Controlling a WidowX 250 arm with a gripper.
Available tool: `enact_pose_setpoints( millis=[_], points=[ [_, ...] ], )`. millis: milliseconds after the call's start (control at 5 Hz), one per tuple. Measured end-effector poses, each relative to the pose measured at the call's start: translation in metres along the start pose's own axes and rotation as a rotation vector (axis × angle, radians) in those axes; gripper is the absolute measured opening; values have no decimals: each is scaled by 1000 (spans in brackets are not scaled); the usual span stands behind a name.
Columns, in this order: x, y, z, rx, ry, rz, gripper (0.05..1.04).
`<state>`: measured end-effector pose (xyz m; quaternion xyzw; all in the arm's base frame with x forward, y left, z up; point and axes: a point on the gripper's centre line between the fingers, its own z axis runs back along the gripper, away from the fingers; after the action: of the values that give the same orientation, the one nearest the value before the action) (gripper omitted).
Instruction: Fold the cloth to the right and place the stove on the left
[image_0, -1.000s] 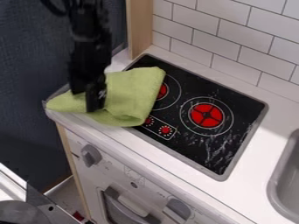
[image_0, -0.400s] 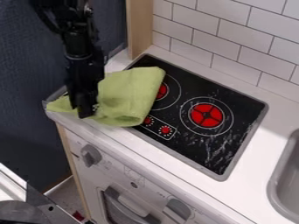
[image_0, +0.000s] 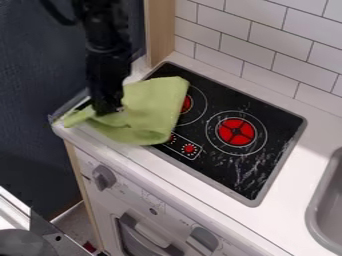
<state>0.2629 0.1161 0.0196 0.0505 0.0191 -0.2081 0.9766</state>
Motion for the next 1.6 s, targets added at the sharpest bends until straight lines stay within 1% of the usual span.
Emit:
enact_pose_setpoints(
  millis=[200,400,600,800,1000,1200,1400,1600],
  points=[
    [33,-17,14,37,-7,-98,51],
    [81,-47,26,70,-6,-241,51],
    [128,-80,38,105,-31,-392,51],
    [161,-117,42,117,-105,-540,51],
    [187,-146,23,70,-88,-669,51],
    [201,-171,-12,5,-34,-773,51],
    [204,-181,-17,2,-26,-795,69],
    [197,-187,-15,10,-88,-807,209]
  ],
)
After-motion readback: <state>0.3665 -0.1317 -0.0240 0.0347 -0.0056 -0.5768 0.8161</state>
